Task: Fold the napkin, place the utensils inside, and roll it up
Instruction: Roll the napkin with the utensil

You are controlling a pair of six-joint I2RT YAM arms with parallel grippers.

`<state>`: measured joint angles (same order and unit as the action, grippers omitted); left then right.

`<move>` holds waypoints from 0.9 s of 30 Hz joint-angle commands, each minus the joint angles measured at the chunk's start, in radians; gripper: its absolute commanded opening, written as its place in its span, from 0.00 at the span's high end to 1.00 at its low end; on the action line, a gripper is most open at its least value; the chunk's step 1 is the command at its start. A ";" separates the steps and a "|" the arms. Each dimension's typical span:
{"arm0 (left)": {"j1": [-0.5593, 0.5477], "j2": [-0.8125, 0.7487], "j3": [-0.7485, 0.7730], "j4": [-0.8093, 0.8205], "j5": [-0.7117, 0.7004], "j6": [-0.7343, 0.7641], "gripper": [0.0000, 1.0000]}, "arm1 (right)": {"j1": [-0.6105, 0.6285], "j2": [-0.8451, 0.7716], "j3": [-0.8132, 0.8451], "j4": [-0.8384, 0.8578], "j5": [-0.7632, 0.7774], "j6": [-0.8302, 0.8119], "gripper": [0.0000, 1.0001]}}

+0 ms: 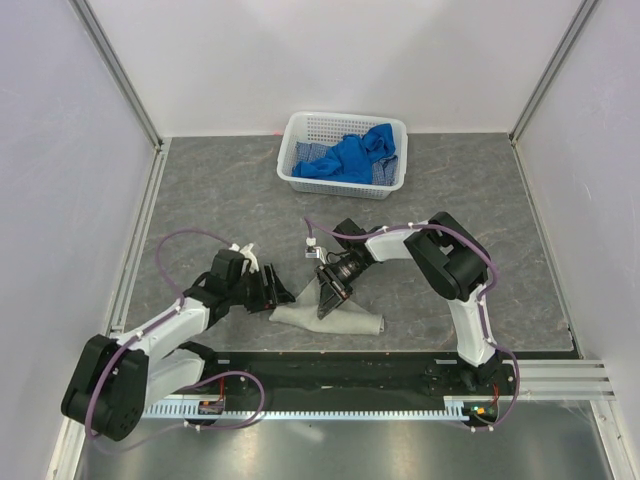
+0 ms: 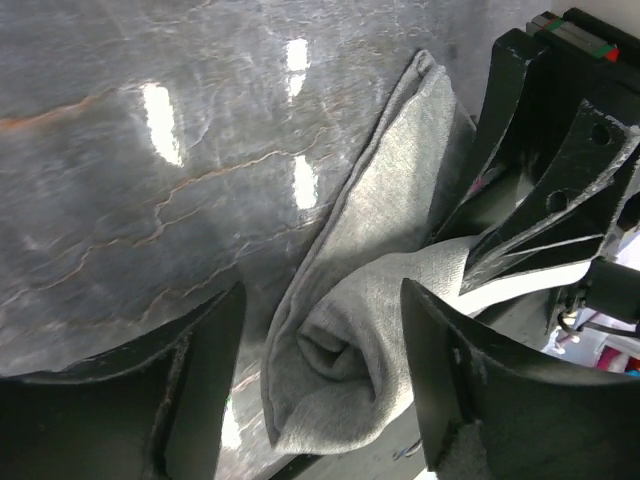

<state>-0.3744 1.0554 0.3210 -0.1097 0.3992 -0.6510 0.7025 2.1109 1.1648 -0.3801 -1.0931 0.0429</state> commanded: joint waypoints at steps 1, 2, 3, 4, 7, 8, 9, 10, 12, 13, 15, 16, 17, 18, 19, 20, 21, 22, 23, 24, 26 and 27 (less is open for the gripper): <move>0.002 0.037 -0.045 0.105 0.053 -0.038 0.37 | 0.000 0.043 0.003 -0.017 0.125 -0.043 0.66; 0.002 0.041 -0.056 0.107 0.059 -0.042 0.48 | -0.001 0.041 0.004 -0.016 0.137 -0.043 0.65; 0.002 0.054 -0.062 0.138 0.070 -0.044 0.53 | -0.001 0.038 0.009 -0.016 0.142 -0.019 0.64; 0.002 0.058 -0.065 0.145 0.073 -0.045 0.58 | -0.003 0.031 0.012 -0.017 0.148 -0.014 0.63; 0.002 0.080 -0.073 0.157 0.081 -0.047 0.81 | -0.006 0.002 0.021 -0.016 0.179 -0.003 0.59; 0.002 0.086 -0.071 0.157 0.082 -0.041 0.89 | -0.005 -0.011 0.022 -0.016 0.191 -0.002 0.55; 0.002 0.094 -0.071 0.157 0.084 -0.039 0.93 | -0.006 -0.025 0.024 -0.017 0.205 0.000 0.53; 0.000 0.101 -0.069 0.159 0.086 -0.038 0.97 | -0.006 -0.060 0.024 -0.016 0.225 0.005 0.50; 0.000 0.113 -0.068 0.157 0.090 -0.032 0.98 | -0.006 -0.122 0.019 -0.011 0.266 0.000 0.46; 0.002 0.120 -0.065 0.157 0.092 -0.027 0.98 | -0.005 -0.147 0.015 -0.006 0.281 -0.001 0.42; 0.000 0.129 -0.063 0.159 0.093 -0.024 0.98 | 0.002 -0.225 -0.008 0.012 0.333 -0.009 0.38; 0.000 0.140 -0.060 0.159 0.093 -0.021 0.98 | 0.006 -0.254 -0.022 0.024 0.350 -0.017 0.34; 0.002 0.146 -0.059 0.159 0.095 -0.018 0.98 | 0.012 -0.290 -0.058 0.058 0.369 -0.027 0.32; 0.000 0.152 -0.054 0.157 0.095 -0.016 0.98 | 0.026 -0.355 -0.082 0.079 0.401 -0.034 0.30; 0.003 0.164 -0.047 0.151 0.096 -0.013 0.98 | 0.035 -0.389 -0.103 0.096 0.433 -0.032 0.26; 0.002 0.170 -0.045 0.148 0.096 -0.012 0.98 | 0.051 -0.423 -0.150 0.128 0.467 -0.075 0.24; 0.002 0.176 -0.040 0.143 0.096 -0.012 0.98 | 0.086 -0.483 -0.172 0.139 0.505 -0.092 0.23; 0.002 0.187 -0.031 0.136 0.096 -0.012 0.98 | 0.109 -0.511 -0.195 0.150 0.609 -0.106 0.19; 0.003 0.192 -0.025 0.116 0.087 -0.012 0.98 | 0.135 -0.537 -0.236 0.170 0.655 -0.139 0.18; 0.002 0.199 -0.017 0.116 0.084 -0.012 0.98 | 0.194 -0.580 -0.252 0.181 0.714 -0.150 0.17; 0.002 0.213 0.000 0.064 0.076 -0.009 0.98 | 0.257 -0.614 -0.298 0.207 0.861 -0.179 0.16; 0.002 0.219 0.009 0.058 0.075 -0.007 0.98 | 0.314 -0.630 -0.307 0.214 0.902 -0.193 0.15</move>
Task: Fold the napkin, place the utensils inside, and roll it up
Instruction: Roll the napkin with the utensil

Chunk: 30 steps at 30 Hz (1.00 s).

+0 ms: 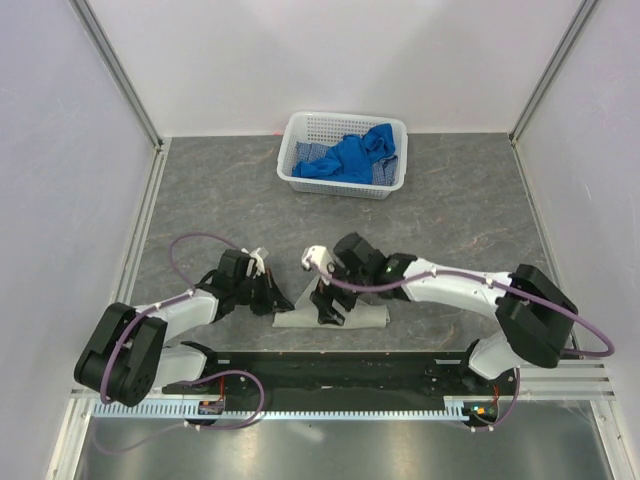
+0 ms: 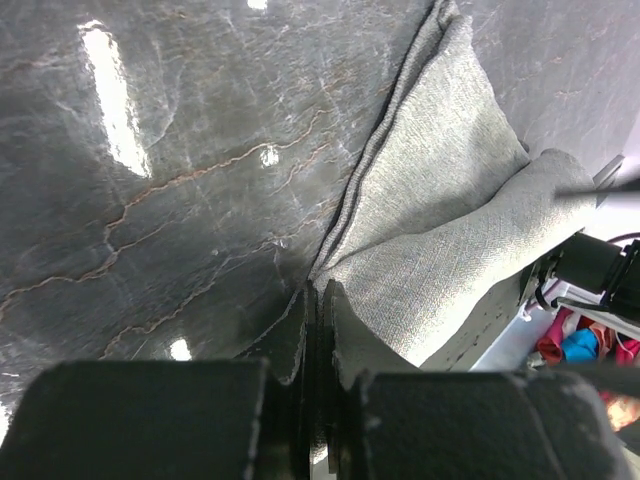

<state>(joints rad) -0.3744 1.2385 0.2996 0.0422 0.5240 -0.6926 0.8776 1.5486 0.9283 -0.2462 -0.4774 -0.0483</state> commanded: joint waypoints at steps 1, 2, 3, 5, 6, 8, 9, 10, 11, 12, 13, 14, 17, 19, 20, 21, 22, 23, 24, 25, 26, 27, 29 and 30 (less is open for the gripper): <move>0.002 0.038 0.035 -0.099 -0.050 0.036 0.98 | 0.162 -0.071 -0.080 0.090 0.322 -0.110 0.14; 0.002 0.045 0.036 -0.107 -0.050 0.038 0.98 | 0.182 -0.070 -0.092 0.097 0.388 -0.116 0.13; 0.003 0.047 0.044 -0.110 -0.050 0.039 0.98 | 0.214 -0.065 -0.095 0.097 0.416 -0.125 0.12; 0.002 0.056 0.047 -0.116 -0.048 0.041 0.98 | 0.257 -0.042 -0.097 0.096 0.497 -0.137 0.11; 0.003 0.059 0.053 -0.117 -0.044 0.044 0.98 | 0.271 -0.035 -0.097 0.096 0.523 -0.150 0.10; 0.002 0.064 0.056 -0.119 -0.041 0.047 0.98 | 0.303 -0.010 -0.094 0.093 0.590 -0.157 0.10; 0.002 0.064 0.058 -0.122 -0.039 0.048 0.98 | 0.310 -0.004 -0.094 0.093 0.609 -0.160 0.10; 0.003 0.064 0.059 -0.123 -0.039 0.050 0.98 | 0.314 0.002 -0.091 0.093 0.618 -0.166 0.10; 0.003 0.062 0.059 -0.126 -0.039 0.051 0.98 | 0.320 0.011 -0.091 0.091 0.652 -0.168 0.10; 0.003 0.064 0.061 -0.125 -0.039 0.053 0.98 | 0.322 0.016 -0.091 0.093 0.663 -0.170 0.10; 0.003 0.064 0.062 -0.127 -0.038 0.053 0.98 | 0.320 0.021 -0.091 0.093 0.677 -0.173 0.10; 0.002 0.064 0.065 -0.127 -0.038 0.054 0.98 | 0.322 0.030 -0.091 0.093 0.707 -0.173 0.10; 0.002 0.068 0.070 -0.130 -0.035 0.065 0.98 | 0.324 0.050 -0.091 0.082 0.718 -0.188 0.12; 0.003 0.072 0.075 -0.131 -0.029 0.070 0.98 | 0.322 0.076 -0.077 0.058 0.695 -0.191 0.16; 0.003 0.073 0.079 -0.131 -0.025 0.073 0.98 | 0.317 0.083 -0.074 0.048 0.685 -0.188 0.22; 0.003 0.070 0.081 -0.131 -0.022 0.074 0.98 | 0.314 0.091 -0.063 0.041 0.665 -0.188 0.25; 0.002 0.065 0.082 -0.133 -0.021 0.077 0.98 | 0.314 0.105 -0.056 0.019 0.655 -0.186 0.29; 0.003 0.062 0.087 -0.131 -0.021 0.080 0.98 | 0.305 0.108 -0.046 0.009 0.640 -0.185 0.36; 0.003 0.056 0.088 -0.131 -0.022 0.081 0.98 | 0.299 0.114 -0.030 -0.013 0.596 -0.183 0.40; 0.002 0.036 0.093 -0.139 -0.025 0.079 0.93 | 0.282 0.125 -0.020 -0.027 0.565 -0.183 0.43; 0.002 0.026 0.099 -0.143 -0.030 0.076 0.78 | 0.271 0.130 -0.010 -0.040 0.528 -0.177 0.49; 0.002 0.007 0.102 -0.156 -0.056 0.074 0.68 | 0.261 0.134 0.007 -0.068 0.482 -0.177 0.51; 0.003 -0.054 0.113 -0.203 -0.102 0.074 0.39 | 0.225 0.146 0.026 -0.097 0.341 -0.170 0.55; 0.005 -0.077 0.118 -0.221 -0.158 0.074 0.33 | 0.212 0.160 0.050 -0.128 0.298 -0.165 0.56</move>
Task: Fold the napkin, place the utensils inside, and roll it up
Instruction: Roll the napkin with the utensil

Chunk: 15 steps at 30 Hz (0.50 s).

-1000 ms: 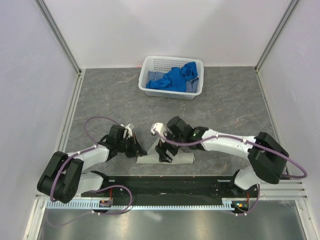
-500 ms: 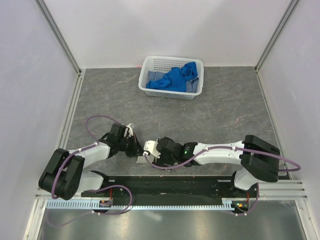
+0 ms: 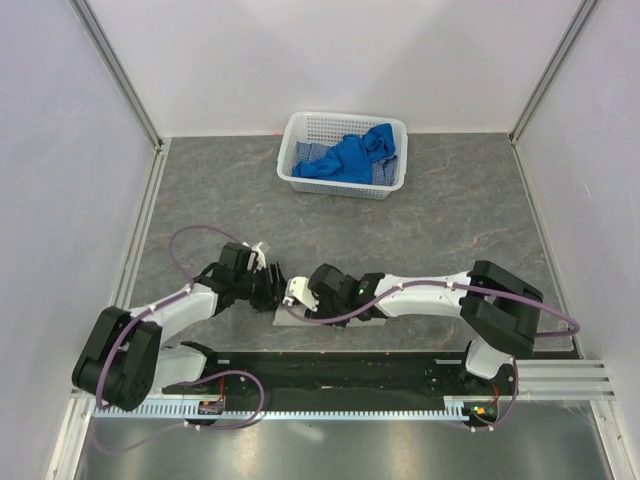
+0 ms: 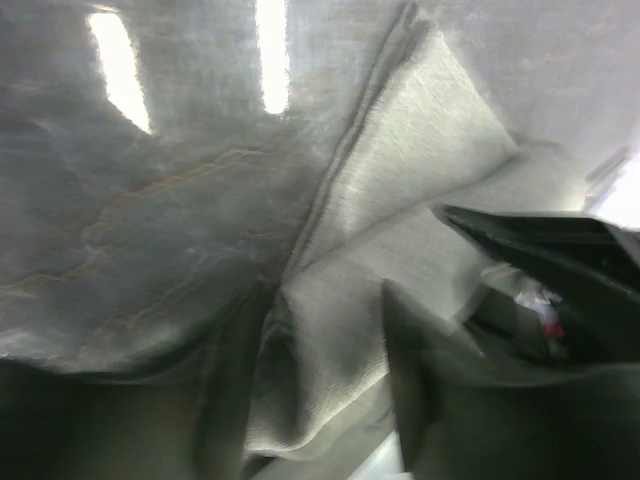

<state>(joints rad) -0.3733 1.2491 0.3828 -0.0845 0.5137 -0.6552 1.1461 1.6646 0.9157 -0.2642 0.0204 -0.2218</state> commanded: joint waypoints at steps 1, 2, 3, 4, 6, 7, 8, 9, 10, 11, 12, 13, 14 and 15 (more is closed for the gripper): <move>0.005 -0.133 0.045 -0.139 -0.182 0.034 0.30 | -0.083 0.052 0.074 -0.127 -0.297 0.012 0.57; 0.008 -0.155 0.050 -0.158 -0.216 0.032 0.25 | -0.098 0.060 0.084 -0.139 -0.344 0.013 0.59; 0.010 -0.174 0.051 -0.175 -0.269 0.031 0.24 | -0.114 0.075 0.097 -0.153 -0.384 0.024 0.60; 0.011 -0.194 0.053 -0.191 -0.296 0.029 0.22 | -0.144 0.086 0.101 -0.159 -0.471 0.028 0.60; 0.013 -0.240 0.050 -0.225 -0.342 0.026 0.20 | -0.177 0.121 0.124 -0.182 -0.546 0.047 0.61; 0.013 -0.252 0.044 -0.231 -0.346 0.028 0.20 | -0.202 0.136 0.133 -0.191 -0.578 0.056 0.61; 0.011 -0.281 0.039 -0.233 -0.351 0.031 0.20 | -0.218 0.150 0.158 -0.201 -0.635 0.067 0.61; 0.011 -0.293 0.033 -0.230 -0.337 0.034 0.20 | -0.230 0.184 0.170 -0.228 -0.664 0.076 0.61; 0.011 -0.309 0.025 -0.227 -0.324 0.049 0.20 | -0.255 0.201 0.184 -0.239 -0.692 0.088 0.62; 0.011 -0.336 0.019 -0.206 -0.307 0.052 0.20 | -0.266 0.217 0.205 -0.253 -0.770 0.090 0.62; 0.011 -0.352 0.010 -0.190 -0.272 0.054 0.21 | -0.278 0.246 0.213 -0.263 -0.805 0.091 0.61; 0.011 -0.370 -0.011 -0.170 -0.252 0.052 0.21 | -0.301 0.262 0.219 -0.267 -0.844 0.105 0.61; 0.011 -0.385 -0.022 -0.155 -0.235 0.049 0.21 | -0.310 0.279 0.235 -0.270 -0.891 0.114 0.61; 0.010 -0.422 -0.033 -0.131 -0.212 0.046 0.21 | -0.331 0.311 0.241 -0.274 -0.918 0.119 0.61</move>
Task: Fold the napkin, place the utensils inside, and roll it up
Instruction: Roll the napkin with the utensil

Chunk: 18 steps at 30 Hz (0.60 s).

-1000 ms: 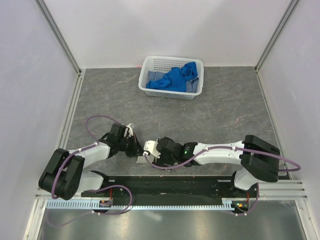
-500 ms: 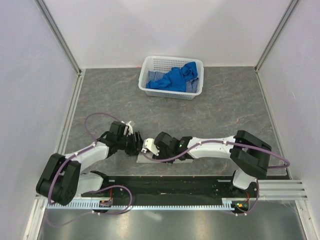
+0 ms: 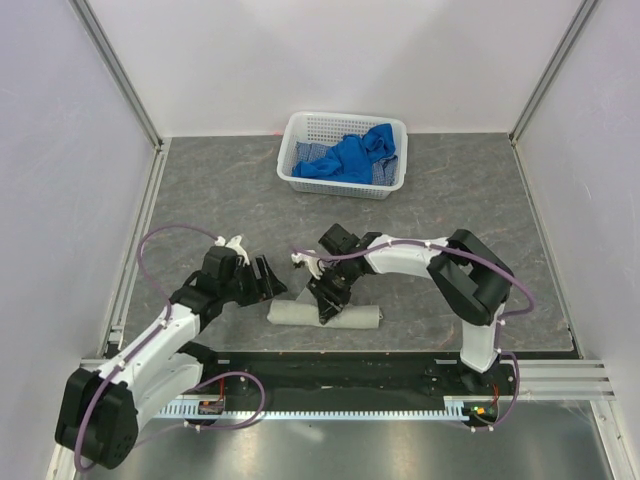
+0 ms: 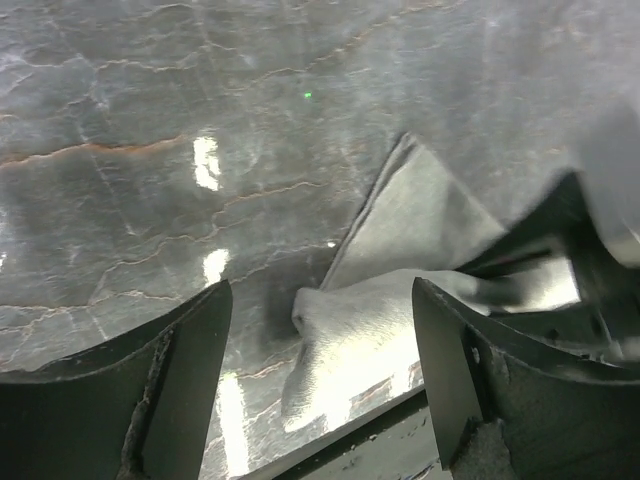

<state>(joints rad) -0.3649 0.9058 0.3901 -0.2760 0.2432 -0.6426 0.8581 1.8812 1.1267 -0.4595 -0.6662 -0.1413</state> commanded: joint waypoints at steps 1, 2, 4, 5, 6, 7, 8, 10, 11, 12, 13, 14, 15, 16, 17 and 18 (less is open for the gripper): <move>0.001 -0.093 -0.062 0.072 0.068 0.031 0.21 | -0.051 0.108 0.036 -0.080 -0.248 0.049 0.61; 0.001 -0.108 -0.071 0.083 0.091 0.031 0.21 | -0.060 0.120 0.045 -0.082 -0.289 0.052 0.61; 0.001 -0.140 -0.103 0.125 0.119 0.021 0.22 | -0.085 0.157 0.053 -0.084 -0.341 0.058 0.61; 0.001 -0.146 -0.114 0.142 0.151 0.015 0.22 | -0.094 0.183 0.059 -0.081 -0.373 0.059 0.61; 0.001 -0.143 -0.131 0.165 0.163 0.009 0.22 | -0.109 0.196 0.062 -0.082 -0.421 0.060 0.61; 0.001 -0.137 -0.135 0.175 0.174 0.008 0.23 | -0.117 0.209 0.070 -0.082 -0.437 0.063 0.61; 0.000 -0.131 -0.138 0.181 0.192 0.008 0.23 | -0.123 0.231 0.073 -0.080 -0.444 0.063 0.61; -0.002 -0.108 -0.149 0.202 0.200 0.008 0.25 | -0.140 0.254 0.079 -0.082 -0.481 0.062 0.59; -0.003 -0.101 -0.154 0.215 0.211 0.008 0.25 | -0.145 0.275 0.082 -0.080 -0.495 0.055 0.59; -0.002 -0.090 -0.163 0.230 0.214 0.009 0.25 | -0.154 0.286 0.084 -0.079 -0.515 0.051 0.59; -0.002 -0.075 -0.171 0.263 0.217 0.009 0.25 | -0.157 0.295 0.088 -0.080 -0.538 0.048 0.58; -0.003 -0.062 -0.178 0.273 0.219 0.009 0.26 | -0.159 0.308 0.091 -0.080 -0.536 0.049 0.58; -0.003 -0.050 -0.187 0.308 0.220 0.009 0.27 | -0.163 0.312 0.093 -0.079 -0.538 0.046 0.57; -0.003 -0.027 -0.191 0.345 0.222 0.009 0.29 | -0.165 0.315 0.096 -0.080 -0.538 0.048 0.56; -0.003 -0.015 -0.194 0.363 0.228 0.009 0.30 | -0.166 0.318 0.097 -0.080 -0.536 0.048 0.56; -0.002 -0.004 -0.198 0.380 0.229 0.008 0.32 | -0.171 0.318 0.099 -0.080 -0.538 0.051 0.54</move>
<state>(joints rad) -0.3664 0.8650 0.2073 -0.0429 0.4309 -0.6426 0.6922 2.1689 1.2045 -0.5434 -1.2079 -0.0544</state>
